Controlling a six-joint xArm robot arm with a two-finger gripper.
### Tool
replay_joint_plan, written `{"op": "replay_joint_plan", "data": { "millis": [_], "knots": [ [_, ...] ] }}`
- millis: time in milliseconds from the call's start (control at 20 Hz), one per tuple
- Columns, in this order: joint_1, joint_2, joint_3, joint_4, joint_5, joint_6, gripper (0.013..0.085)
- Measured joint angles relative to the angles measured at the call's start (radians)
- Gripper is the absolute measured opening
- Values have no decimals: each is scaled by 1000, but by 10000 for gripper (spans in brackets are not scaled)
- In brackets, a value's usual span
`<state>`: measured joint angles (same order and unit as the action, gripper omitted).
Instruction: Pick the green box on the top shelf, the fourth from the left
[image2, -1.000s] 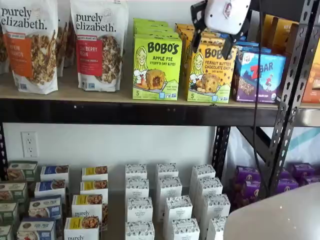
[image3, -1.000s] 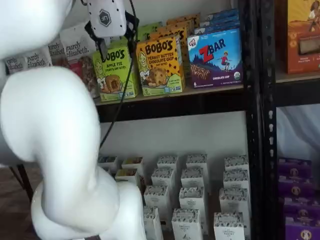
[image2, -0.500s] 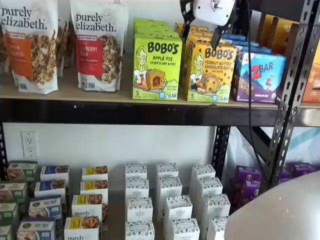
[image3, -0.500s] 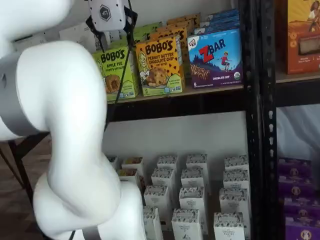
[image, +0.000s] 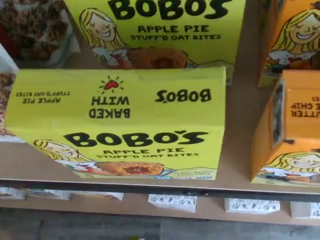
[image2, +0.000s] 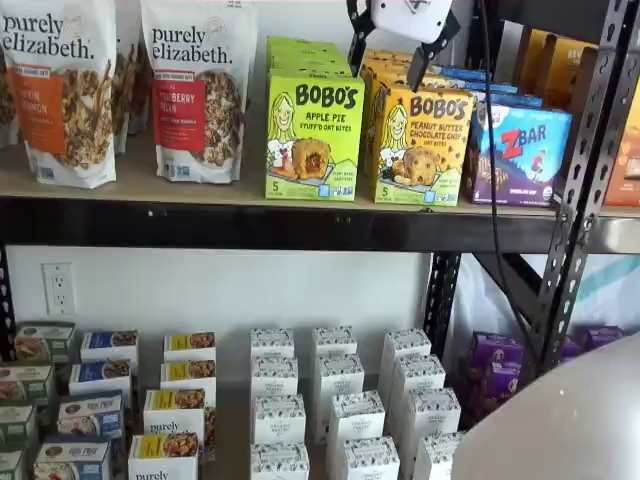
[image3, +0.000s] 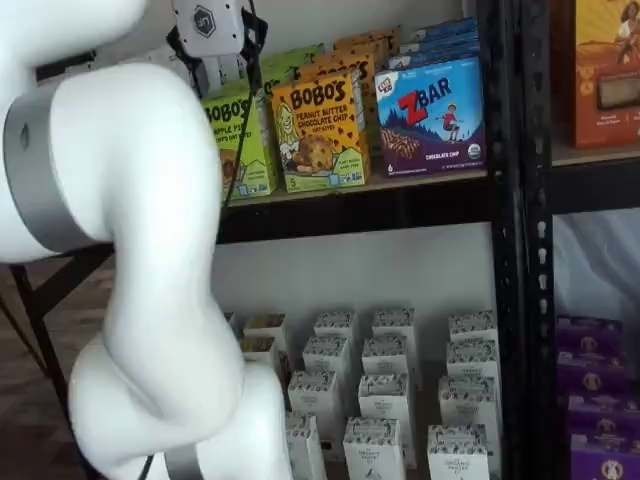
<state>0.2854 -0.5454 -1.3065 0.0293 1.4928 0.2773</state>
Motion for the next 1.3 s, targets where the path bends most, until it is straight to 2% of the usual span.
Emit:
{"op": "replay_joint_plan", "data": {
  "millis": [500, 750, 1050, 1300],
  "knots": [
    [81, 19, -2, -30, -37, 77, 850],
    [70, -1, 26, -20, -86, 61, 850],
    [94, 29, -1, -57, -80, 88, 850],
    [97, 69, -26, -38, -87, 90, 850]
  ]
}}
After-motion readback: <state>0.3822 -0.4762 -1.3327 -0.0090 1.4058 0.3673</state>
